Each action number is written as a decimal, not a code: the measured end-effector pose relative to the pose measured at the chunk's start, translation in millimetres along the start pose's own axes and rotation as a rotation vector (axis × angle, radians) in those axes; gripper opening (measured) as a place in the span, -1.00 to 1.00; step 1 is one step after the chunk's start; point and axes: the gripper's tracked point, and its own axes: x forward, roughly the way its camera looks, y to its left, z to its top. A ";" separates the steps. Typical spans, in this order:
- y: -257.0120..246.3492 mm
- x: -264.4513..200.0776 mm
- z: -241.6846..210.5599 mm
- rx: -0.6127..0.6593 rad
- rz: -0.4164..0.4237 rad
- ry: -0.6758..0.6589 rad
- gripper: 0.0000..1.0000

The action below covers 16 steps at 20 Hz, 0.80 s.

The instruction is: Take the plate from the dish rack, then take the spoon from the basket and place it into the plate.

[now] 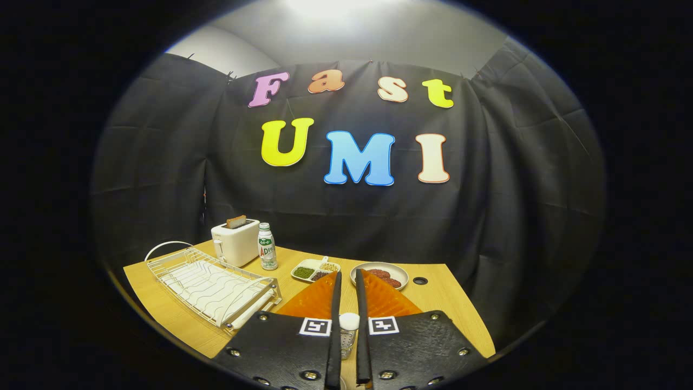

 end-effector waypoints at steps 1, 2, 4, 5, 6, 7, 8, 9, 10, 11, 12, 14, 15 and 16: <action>0.4 -1.5 2.8 -0.003 -0.001 0.001 -0.79; -0.1 -2.7 6.5 -0.004 -0.003 0.003 -0.79; 1.0 -6.4 14.1 -0.008 -0.006 0.004 -0.79; 1.6 -8.4 15.9 -0.006 -0.007 0.006 -0.79; 2.7 -10.6 18.1 -0.003 -0.006 0.009 -0.79; 3.5 -13.0 19.4 -0.004 -0.008 0.012 -0.79; 3.7 -15.8 21.7 -0.009 -0.010 0.015 -0.79; 3.5 -19.9 22.9 -0.014 -0.014 0.017 -0.79; 4.0 -24.2 25.3 -0.020 -0.017 0.020 -0.79; 5.0 -28.6 27.0 -0.024 -0.021 0.023 -0.79; 6.3 -32.3 29.0 -0.027 -0.024 0.024 -0.79; 8.6 -38.4 30.4 -0.028 -0.034 0.031 -0.79; 9.8 -40.8 29.5 -0.026 -0.040 0.036 -0.79; 11.2 -42.7 29.8 -0.021 -0.044 0.040 -0.79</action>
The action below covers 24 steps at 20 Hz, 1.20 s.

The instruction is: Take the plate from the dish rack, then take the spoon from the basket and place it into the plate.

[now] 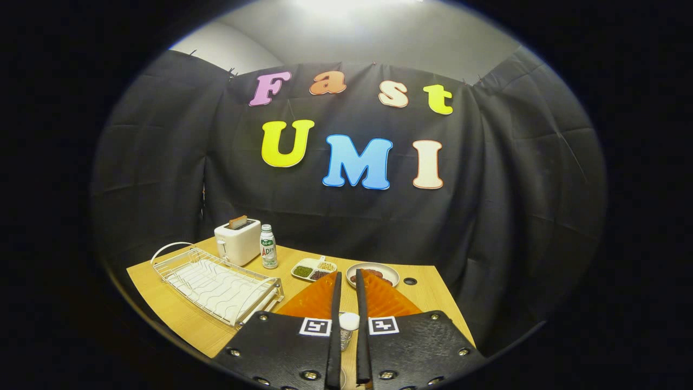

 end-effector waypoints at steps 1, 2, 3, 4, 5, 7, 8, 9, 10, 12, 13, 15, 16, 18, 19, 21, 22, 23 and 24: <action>2.3 -2.2 -0.1 0.004 -0.002 0.005 -0.79; 4.4 -3.7 -0.9 0.005 -0.004 0.012 -0.79; 5.8 -5.8 -2.2 0.005 -0.005 0.018 -0.79; 7.3 -7.2 -5.0 0.005 -0.006 0.028 -0.79; 9.7 -8.0 -9.3 0.008 -0.006 0.040 -0.79; 15.8 -9.0 -18.3 0.013 0.000 0.067 -0.78; 18.9 -9.3 -24.2 0.012 0.003 0.084 -0.78; 21.0 -8.3 -31.8 0.012 0.004 0.105 -0.78; 24.7 -8.8 -37.7 0.015 0.013 0.123 -0.78; 30.5 -8.0 -48.3 0.017 0.028 0.153 -0.79; 33.3 -8.0 -55.6 0.013 0.038 0.171 -0.78; 43.9 -6.3 -69.5 0.007 0.068 0.210 -0.78; 47.3 -5.4 -75.9 -0.005 0.077 0.224 -0.79; 58.9 -3.0 -86.7 -0.020 0.106 0.249 -0.78; 65.3 -2.3 -90.9 -0.023 0.122 0.258 -0.79; 77.6 0.8 -98.6 -0.030 0.155 0.273 -0.78; 83.3 3.1 -103.5 -0.034 0.169 0.280 -0.78; 88.7 4.8 -108.1 -0.038 0.183 0.290 -0.78; 94.7 6.0 -113.3 -0.041 0.198 0.300 -0.79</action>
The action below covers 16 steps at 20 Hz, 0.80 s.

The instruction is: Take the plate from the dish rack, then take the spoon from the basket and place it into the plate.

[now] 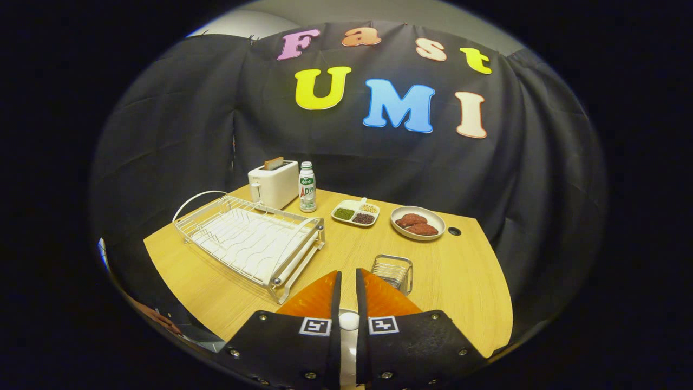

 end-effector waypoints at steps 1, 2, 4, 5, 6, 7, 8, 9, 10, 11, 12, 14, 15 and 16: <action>5.0 3.3 -3.1 -0.004 0.013 0.008 -0.79; 10.3 7.1 -6.0 -0.007 0.025 0.016 -0.79; 18.6 15.4 -11.2 -0.011 0.048 0.029 -0.79; 22.1 19.3 -12.4 -0.013 0.057 0.033 -0.79; 25.3 20.7 -13.4 -0.019 0.063 0.037 -0.79; 27.4 22.7 -12.8 -0.026 0.065 0.041 -0.78; 29.0 26.2 -14.6 -0.030 0.068 0.047 -0.78; 30.7 27.8 -14.5 -0.031 0.074 0.053 -0.75; 33.7 29.6 -14.1 -0.029 0.086 0.054 -0.73; 34.4 30.4 -12.8 -0.028 0.089 0.058 -0.73; 32.3 31.0 -13.2 -0.030 0.078 0.067 -0.70; 28.5 28.7 -2.1 -0.031 0.069 0.043 -0.52; 26.5 27.4 7.8 -0.032 0.064 0.019 -0.22; 23.5 25.0 14.3 -0.035 0.056 0.000 -0.20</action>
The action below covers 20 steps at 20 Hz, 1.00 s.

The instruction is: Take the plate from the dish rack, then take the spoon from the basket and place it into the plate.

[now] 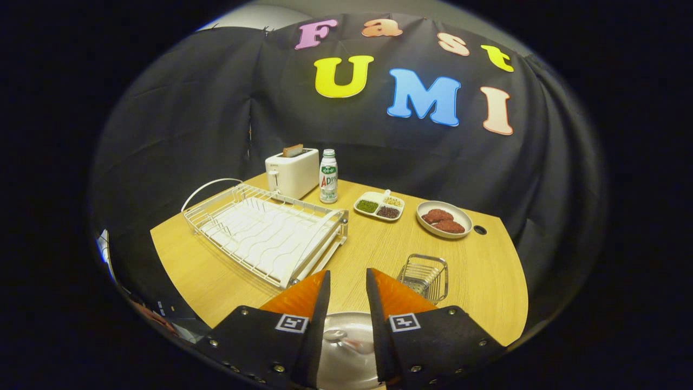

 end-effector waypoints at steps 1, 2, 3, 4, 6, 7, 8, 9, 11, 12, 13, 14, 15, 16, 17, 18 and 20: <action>-2.8 -2.9 7.6 -0.004 -0.006 -0.017 -0.20; -6.8 -5.0 16.2 -0.006 -0.014 -0.036 -0.20; -11.7 -8.2 25.6 -0.006 -0.025 -0.058 -0.20; -17.4 -11.4 34.8 -0.003 -0.040 -0.082 -0.20; -31.3 -20.7 55.6 0.010 -0.074 -0.139 -0.20; -38.4 -27.1 65.0 0.017 -0.092 -0.163 -0.20; -45.0 -32.6 73.6 0.026 -0.105 -0.187 -0.20; -54.3 -40.0 83.4 0.034 -0.125 -0.214 -0.20; -76.2 -61.5 110.1 0.063 -0.186 -0.307 -0.20; -85.7 -73.1 133.4 0.090 -0.211 -0.396 0.16; -95.9 -85.9 145.4 0.124 -0.239 -0.478 0.53; -104.8 -95.4 156.5 0.149 -0.264 -0.538 0.89; -112.4 -100.1 155.1 0.161 -0.281 -0.557 0.90; -118.8 -104.0 148.9 0.167 -0.300 -0.553 0.91; -126.6 -104.4 142.5 0.168 -0.321 -0.542 0.91; -134.2 -104.1 139.8 0.166 -0.336 -0.536 0.91; -148.4 -106.1 131.1 0.168 -0.362 -0.520 0.91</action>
